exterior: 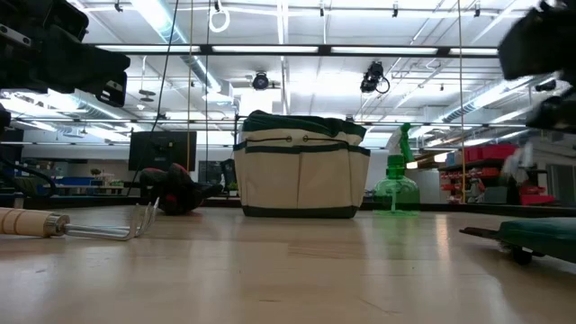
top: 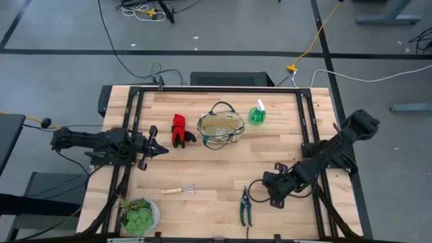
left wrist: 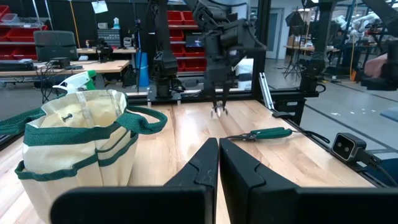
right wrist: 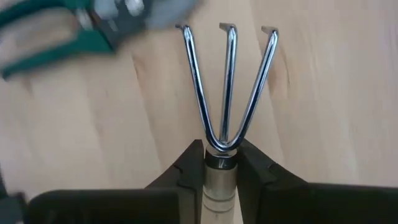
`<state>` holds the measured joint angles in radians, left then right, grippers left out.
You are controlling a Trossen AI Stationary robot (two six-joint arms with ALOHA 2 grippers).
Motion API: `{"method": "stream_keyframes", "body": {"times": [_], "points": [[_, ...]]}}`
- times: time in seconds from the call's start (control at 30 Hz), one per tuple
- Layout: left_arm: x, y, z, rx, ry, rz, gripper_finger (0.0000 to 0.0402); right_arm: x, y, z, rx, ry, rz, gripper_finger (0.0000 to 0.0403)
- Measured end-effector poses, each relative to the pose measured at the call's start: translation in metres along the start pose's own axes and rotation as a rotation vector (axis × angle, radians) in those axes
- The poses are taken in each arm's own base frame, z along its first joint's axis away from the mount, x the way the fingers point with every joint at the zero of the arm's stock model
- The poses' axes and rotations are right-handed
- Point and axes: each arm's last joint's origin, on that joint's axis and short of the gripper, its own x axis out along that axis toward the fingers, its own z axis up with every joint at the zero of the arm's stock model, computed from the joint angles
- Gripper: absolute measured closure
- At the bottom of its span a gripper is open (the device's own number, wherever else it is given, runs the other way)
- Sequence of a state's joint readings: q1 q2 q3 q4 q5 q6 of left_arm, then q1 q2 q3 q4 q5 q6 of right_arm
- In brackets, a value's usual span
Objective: Pick & Place Garden tools in Gardening bag
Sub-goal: Put the right brown hand rake into the gardening bag
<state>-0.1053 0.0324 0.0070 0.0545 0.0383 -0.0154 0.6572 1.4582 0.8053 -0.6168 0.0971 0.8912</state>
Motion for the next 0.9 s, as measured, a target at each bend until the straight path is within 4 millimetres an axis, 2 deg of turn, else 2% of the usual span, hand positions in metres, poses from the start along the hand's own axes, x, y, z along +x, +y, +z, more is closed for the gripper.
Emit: {"method": "stream_keyframes", "body": {"times": [0.47, 0.67, 0.9], "points": [[0.000, 0.000, 0.000, 0.000, 0.000, 0.000, 0.0381, -0.003, -0.015, 0.025, -0.018, -0.072, 0.022, 0.0346], [0.000, 0.000, 0.000, 0.000, 0.000, 0.000, 0.0381, -0.005, -0.022, 0.045, -0.056, -0.175, 0.068, 0.0346], [0.000, 0.000, 0.000, 0.000, 0.000, 0.000, 0.0381, -0.011, -0.039, 0.070, -0.086, -0.293, 0.079, 0.0346]]}}
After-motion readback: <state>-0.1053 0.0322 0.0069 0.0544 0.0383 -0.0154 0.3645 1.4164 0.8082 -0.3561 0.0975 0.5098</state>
